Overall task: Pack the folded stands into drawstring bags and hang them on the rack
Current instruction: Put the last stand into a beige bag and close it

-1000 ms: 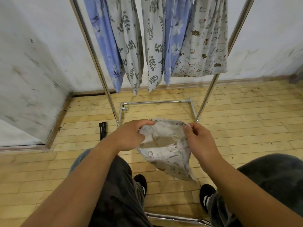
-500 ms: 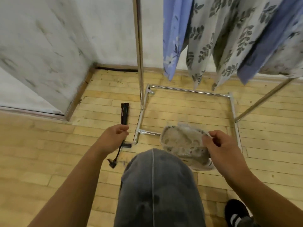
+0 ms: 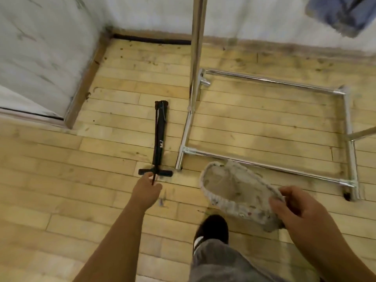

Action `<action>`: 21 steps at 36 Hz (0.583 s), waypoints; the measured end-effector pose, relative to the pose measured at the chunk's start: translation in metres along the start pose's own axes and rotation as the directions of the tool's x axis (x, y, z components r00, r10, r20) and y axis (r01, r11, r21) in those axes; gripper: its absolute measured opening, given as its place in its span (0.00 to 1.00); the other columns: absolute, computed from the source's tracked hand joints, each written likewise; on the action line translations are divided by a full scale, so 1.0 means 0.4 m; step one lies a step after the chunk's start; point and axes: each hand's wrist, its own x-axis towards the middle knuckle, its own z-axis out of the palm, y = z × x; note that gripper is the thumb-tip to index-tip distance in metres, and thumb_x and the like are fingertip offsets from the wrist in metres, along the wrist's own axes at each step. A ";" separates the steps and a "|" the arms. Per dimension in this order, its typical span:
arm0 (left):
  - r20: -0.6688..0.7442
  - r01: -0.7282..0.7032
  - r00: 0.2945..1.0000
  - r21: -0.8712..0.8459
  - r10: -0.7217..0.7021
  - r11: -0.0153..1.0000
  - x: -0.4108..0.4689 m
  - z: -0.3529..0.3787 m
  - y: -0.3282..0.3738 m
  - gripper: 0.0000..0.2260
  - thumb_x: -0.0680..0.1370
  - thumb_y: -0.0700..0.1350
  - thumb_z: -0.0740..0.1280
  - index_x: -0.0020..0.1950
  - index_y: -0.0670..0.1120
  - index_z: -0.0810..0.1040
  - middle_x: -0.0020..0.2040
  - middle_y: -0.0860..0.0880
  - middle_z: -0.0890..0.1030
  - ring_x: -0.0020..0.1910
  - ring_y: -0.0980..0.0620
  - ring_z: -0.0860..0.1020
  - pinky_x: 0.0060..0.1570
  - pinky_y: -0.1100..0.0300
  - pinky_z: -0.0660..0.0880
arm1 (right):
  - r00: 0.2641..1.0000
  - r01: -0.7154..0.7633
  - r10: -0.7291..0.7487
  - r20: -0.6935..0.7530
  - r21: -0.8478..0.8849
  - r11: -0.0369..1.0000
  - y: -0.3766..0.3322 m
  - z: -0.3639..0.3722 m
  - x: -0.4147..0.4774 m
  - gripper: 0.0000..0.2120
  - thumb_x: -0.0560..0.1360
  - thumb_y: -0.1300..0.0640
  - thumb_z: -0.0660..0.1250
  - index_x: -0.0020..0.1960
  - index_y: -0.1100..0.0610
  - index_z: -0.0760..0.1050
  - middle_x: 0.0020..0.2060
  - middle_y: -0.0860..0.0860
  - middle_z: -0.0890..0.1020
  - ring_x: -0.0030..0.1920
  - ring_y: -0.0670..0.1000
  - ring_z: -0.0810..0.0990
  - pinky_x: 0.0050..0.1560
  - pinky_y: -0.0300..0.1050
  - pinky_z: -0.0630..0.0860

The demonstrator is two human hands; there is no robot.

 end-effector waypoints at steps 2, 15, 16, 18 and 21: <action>-0.061 -0.013 0.998 0.021 0.015 1.000 0.043 0.011 -0.012 0.26 0.82 0.44 0.67 0.79 0.47 0.65 0.68 0.44 0.77 0.52 0.47 0.79 0.48 0.56 0.73 | 0.999 -0.025 0.024 0.025 0.023 0.999 0.005 0.009 0.016 0.02 0.80 0.56 0.68 0.49 0.51 0.79 0.37 0.43 0.86 0.37 0.43 0.85 0.36 0.39 0.80; -0.181 0.034 0.983 0.356 0.033 0.934 0.227 0.063 0.010 0.26 0.81 0.54 0.67 0.75 0.43 0.67 0.66 0.42 0.76 0.66 0.41 0.71 0.62 0.45 0.73 | 0.983 -0.180 0.179 0.032 0.037 0.983 0.046 0.051 0.083 0.02 0.78 0.60 0.68 0.48 0.54 0.79 0.37 0.49 0.88 0.38 0.48 0.87 0.44 0.57 0.83; -0.187 0.040 0.982 0.371 0.032 0.928 0.233 0.068 0.015 0.26 0.81 0.54 0.67 0.75 0.43 0.68 0.66 0.42 0.76 0.66 0.41 0.71 0.62 0.44 0.74 | 0.982 -0.184 0.183 0.034 0.033 0.982 0.048 0.052 0.086 0.01 0.78 0.60 0.68 0.48 0.55 0.79 0.37 0.49 0.88 0.38 0.48 0.87 0.44 0.58 0.83; -0.206 0.054 0.978 0.378 0.027 0.924 0.243 0.076 0.022 0.26 0.81 0.53 0.68 0.74 0.42 0.67 0.67 0.41 0.75 0.66 0.40 0.72 0.61 0.43 0.75 | 0.984 -0.173 0.171 0.052 0.037 0.984 0.039 0.056 0.084 0.01 0.77 0.57 0.70 0.48 0.54 0.79 0.36 0.51 0.88 0.37 0.49 0.86 0.45 0.62 0.84; -0.228 0.083 0.973 0.426 0.018 0.901 0.250 0.086 0.036 0.24 0.82 0.52 0.68 0.72 0.41 0.68 0.65 0.40 0.76 0.66 0.40 0.73 0.59 0.45 0.76 | 0.984 -0.170 0.167 0.060 0.046 0.984 0.026 0.057 0.080 0.22 0.65 0.32 0.76 0.45 0.48 0.80 0.37 0.52 0.88 0.37 0.52 0.87 0.44 0.60 0.84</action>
